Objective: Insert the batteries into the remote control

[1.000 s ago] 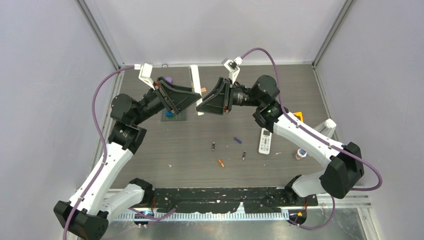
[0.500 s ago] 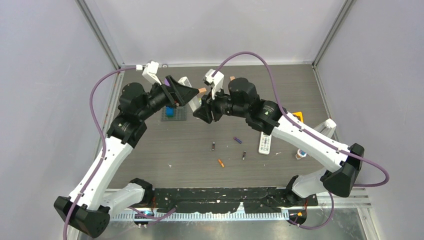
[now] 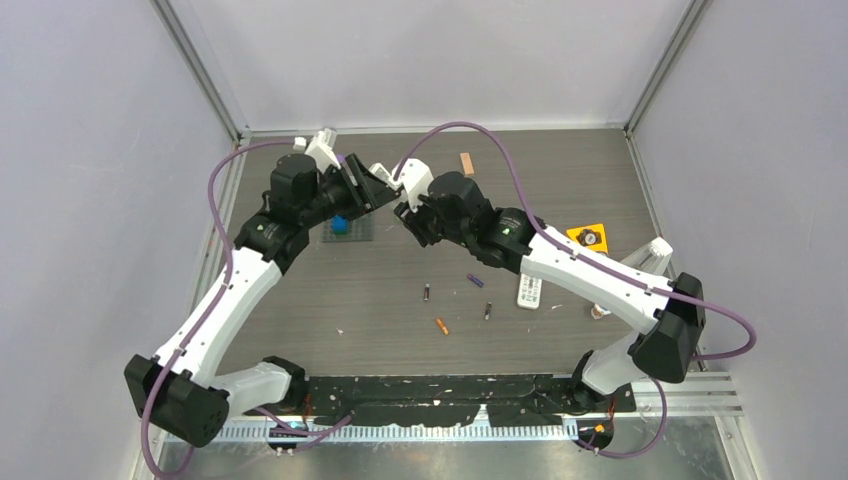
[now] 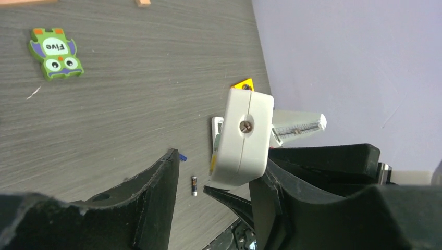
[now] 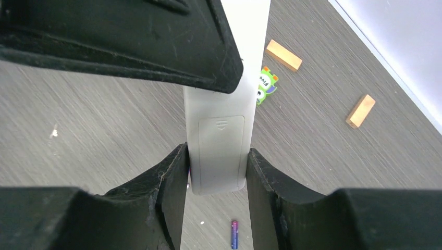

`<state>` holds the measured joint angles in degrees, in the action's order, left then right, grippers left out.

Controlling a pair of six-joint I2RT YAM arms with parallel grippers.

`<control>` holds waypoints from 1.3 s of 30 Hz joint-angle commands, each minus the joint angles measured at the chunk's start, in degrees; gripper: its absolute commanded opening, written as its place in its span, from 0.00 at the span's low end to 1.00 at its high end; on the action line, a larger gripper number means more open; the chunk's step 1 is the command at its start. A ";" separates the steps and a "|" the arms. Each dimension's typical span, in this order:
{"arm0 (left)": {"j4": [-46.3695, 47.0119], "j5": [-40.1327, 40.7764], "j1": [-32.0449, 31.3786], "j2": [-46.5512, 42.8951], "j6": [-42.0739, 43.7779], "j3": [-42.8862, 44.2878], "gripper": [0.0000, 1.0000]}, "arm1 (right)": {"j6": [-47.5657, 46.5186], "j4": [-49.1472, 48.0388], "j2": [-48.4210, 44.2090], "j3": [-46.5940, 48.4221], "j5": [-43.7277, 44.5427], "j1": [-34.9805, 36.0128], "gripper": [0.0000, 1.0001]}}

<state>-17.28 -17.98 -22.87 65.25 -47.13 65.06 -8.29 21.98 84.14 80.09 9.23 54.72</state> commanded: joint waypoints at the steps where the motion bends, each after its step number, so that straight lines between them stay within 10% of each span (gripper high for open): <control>1: 0.20 -0.67 -0.07 1.66 -1.64 2.38 0.50 | -3.87 -2.79 0.40 1.98 3.44 0.50 0.05; 10: 4.15 -3.12 -0.07 2.58 -1.56 1.84 0.38 | -1.92 -3.27 1.21 2.42 -0.69 0.44 0.05; 18: 6.42 -4.53 0.02 2.11 -1.70 0.63 0.00 | 3.51 -3.21 1.47 3.34 -2.87 -0.14 0.06; 23: 7.92 -4.17 0.87 0.14 -1.35 0.04 0.00 | 13.83 -3.76 -1.09 2.54 -7.13 -3.98 0.58; 29: 11.23 -2.07 2.78 -3.41 -4.24 -0.25 0.00 | 28.81 -12.43 -7.75 -4.84 -22.11 -15.03 0.95; 39: 21.47 -1.61 2.83 -6.34 -16.14 -3.27 0.00 | 59.16 -36.80 -8.82 -12.60 -37.16 -20.07 0.96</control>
<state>-3.14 -19.46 -20.23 60.16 -57.54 62.76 35.53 0.82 75.77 69.95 -20.56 34.54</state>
